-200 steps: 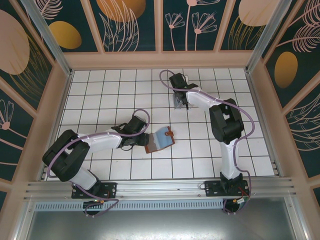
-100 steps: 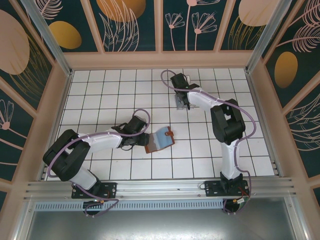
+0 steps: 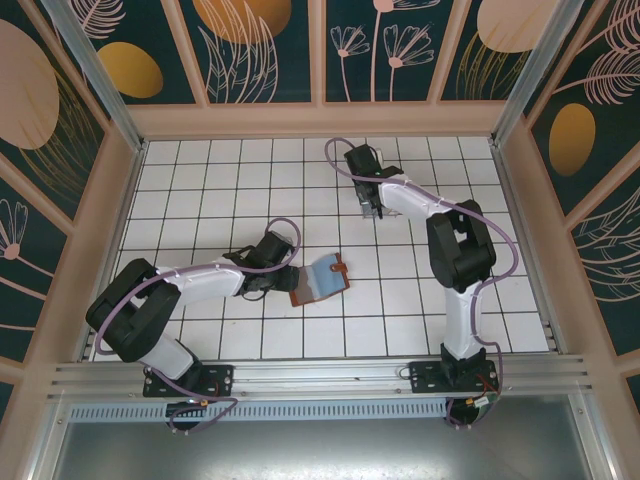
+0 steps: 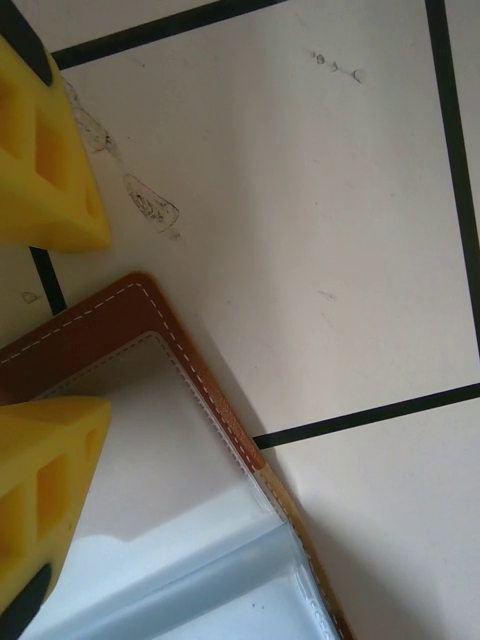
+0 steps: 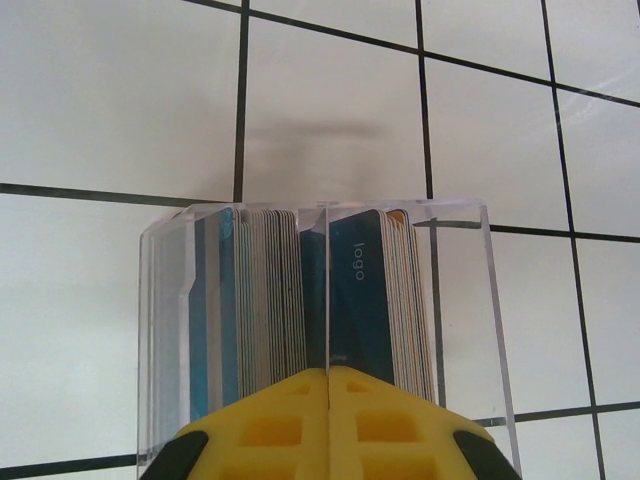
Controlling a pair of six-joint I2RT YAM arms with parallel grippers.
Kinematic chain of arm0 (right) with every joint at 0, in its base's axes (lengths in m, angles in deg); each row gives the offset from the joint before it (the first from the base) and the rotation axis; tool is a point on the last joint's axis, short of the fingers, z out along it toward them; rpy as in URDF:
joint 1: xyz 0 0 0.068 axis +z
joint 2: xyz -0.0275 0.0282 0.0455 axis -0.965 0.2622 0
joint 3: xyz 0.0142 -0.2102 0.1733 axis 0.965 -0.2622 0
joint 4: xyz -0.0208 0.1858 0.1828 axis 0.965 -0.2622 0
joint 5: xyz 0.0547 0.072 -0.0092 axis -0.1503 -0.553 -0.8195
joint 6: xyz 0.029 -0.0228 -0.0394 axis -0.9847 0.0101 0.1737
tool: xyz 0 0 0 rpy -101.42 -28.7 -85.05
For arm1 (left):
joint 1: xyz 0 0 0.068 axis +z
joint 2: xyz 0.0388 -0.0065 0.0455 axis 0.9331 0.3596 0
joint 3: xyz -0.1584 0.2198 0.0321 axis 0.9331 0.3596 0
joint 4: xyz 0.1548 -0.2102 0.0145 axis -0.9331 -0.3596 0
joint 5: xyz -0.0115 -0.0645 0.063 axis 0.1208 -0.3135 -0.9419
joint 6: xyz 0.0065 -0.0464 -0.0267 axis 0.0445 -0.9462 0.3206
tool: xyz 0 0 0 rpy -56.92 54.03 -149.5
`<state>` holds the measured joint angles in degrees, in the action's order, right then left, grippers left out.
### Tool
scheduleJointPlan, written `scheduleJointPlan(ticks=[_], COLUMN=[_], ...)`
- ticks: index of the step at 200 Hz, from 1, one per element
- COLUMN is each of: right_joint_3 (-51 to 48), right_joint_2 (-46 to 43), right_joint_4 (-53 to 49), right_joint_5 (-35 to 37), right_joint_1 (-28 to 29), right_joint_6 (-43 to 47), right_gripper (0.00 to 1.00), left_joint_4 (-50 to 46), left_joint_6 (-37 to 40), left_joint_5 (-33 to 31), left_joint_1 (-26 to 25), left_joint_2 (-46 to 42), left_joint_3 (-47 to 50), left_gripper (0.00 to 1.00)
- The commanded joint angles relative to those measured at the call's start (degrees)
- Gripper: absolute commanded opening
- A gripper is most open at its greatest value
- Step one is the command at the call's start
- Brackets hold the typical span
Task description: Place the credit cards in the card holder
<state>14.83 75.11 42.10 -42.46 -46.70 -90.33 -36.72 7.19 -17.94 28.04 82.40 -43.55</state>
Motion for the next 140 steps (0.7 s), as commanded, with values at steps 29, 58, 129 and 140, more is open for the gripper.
scheduleJointPlan(ticks=[29,58,129,140], right_joint_3=[-2.1,-7.8,-21.5,-24.8], right_joint_2=[-6.0,-16.3,-29.6,-31.1], right_joint_4=[-1.6,3.5,6.7,9.1], right_joint_5=[-5.8,-13.7,-44.3,-49.5], right_joint_1=[-1.1,-1.4,-1.3,-1.3], right_joint_6=[-2.3,-4.7,-10.3,-11.8], right_gripper=[0.00,0.00,0.00,0.00], left_joint_4=[0.9,0.9,0.6,1.7], left_joint_6=[0.6,1.5,1.9,1.6], left_joint_5=[1.6,2.1,5.6,6.9], left_joint_1=[0.1,0.1,2.6,3.2], left_joint_2=[1.3,0.9,-0.1,-0.6], left_joint_3=[0.1,-0.7,-1.0,-0.3], left_gripper=[0.44,0.45,0.45,0.46])
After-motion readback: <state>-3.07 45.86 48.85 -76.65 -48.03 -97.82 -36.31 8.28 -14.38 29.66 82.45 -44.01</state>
